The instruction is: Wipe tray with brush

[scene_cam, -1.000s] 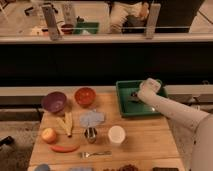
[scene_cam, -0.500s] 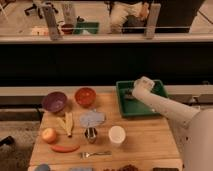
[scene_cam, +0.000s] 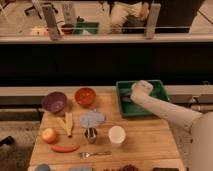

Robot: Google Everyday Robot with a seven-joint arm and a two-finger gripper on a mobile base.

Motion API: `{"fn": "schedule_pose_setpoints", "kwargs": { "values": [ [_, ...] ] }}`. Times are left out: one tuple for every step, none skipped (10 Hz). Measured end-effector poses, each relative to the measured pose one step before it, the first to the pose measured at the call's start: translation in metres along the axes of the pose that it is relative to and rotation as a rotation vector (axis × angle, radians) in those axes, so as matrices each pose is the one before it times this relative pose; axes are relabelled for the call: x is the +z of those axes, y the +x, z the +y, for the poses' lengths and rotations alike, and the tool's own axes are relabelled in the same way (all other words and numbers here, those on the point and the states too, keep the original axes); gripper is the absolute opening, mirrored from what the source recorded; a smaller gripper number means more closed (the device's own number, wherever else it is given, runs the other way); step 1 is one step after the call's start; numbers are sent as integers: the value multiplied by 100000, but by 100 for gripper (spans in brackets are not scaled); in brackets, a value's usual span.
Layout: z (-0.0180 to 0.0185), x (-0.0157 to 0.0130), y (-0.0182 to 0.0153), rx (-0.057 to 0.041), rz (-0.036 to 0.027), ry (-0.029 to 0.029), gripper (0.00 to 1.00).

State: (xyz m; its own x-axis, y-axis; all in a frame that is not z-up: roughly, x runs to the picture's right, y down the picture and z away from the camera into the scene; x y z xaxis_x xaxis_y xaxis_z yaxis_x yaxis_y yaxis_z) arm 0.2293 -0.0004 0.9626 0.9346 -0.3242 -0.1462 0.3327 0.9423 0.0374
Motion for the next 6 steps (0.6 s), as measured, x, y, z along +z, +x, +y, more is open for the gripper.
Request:
{"fn": "schedule_pose_setpoints", "kwargs": {
  "values": [
    [1115,-1146,-173,787,-812,-660,2],
    [745,-718,-35,561,-377,-294,2],
    [764,-731,95,644,-203,-260,2],
    [952,-765,168,656,-85,-523,2],
    [462,-402,53,276,3,-246,2],
    [354,-150,158,245,418,-248,2]
  ]
}}
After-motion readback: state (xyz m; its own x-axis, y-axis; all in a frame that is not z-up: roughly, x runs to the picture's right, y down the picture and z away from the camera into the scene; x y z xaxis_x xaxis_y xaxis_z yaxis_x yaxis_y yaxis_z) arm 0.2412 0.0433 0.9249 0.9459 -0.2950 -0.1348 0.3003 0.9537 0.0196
